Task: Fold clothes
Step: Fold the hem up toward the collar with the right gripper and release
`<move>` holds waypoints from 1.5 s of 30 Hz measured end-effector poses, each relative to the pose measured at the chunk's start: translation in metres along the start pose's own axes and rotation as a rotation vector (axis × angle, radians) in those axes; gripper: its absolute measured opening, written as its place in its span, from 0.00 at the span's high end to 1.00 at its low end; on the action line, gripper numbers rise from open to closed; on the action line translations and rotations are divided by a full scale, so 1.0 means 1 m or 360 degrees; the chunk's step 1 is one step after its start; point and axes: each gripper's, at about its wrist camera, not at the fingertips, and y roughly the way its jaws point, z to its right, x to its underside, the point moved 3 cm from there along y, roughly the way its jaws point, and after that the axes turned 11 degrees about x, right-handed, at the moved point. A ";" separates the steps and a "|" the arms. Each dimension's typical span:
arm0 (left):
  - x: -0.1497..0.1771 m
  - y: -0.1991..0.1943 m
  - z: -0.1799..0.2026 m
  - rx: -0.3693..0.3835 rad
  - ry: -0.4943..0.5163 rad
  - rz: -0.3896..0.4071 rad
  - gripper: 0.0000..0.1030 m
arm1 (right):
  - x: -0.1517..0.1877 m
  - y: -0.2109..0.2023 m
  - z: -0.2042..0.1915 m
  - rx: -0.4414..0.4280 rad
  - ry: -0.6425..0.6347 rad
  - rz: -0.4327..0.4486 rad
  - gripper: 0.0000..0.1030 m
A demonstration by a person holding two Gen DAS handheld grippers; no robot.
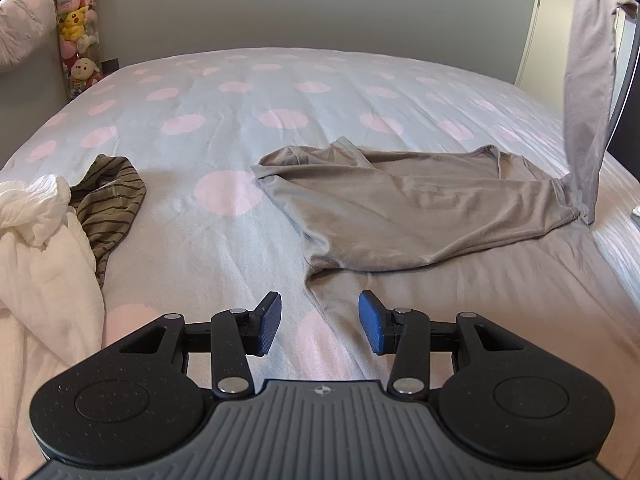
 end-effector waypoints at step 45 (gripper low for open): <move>0.001 0.009 0.001 0.0098 -0.0042 0.0128 0.60 | 0.208 0.135 -0.083 -0.0347 -0.0166 -0.0519 0.69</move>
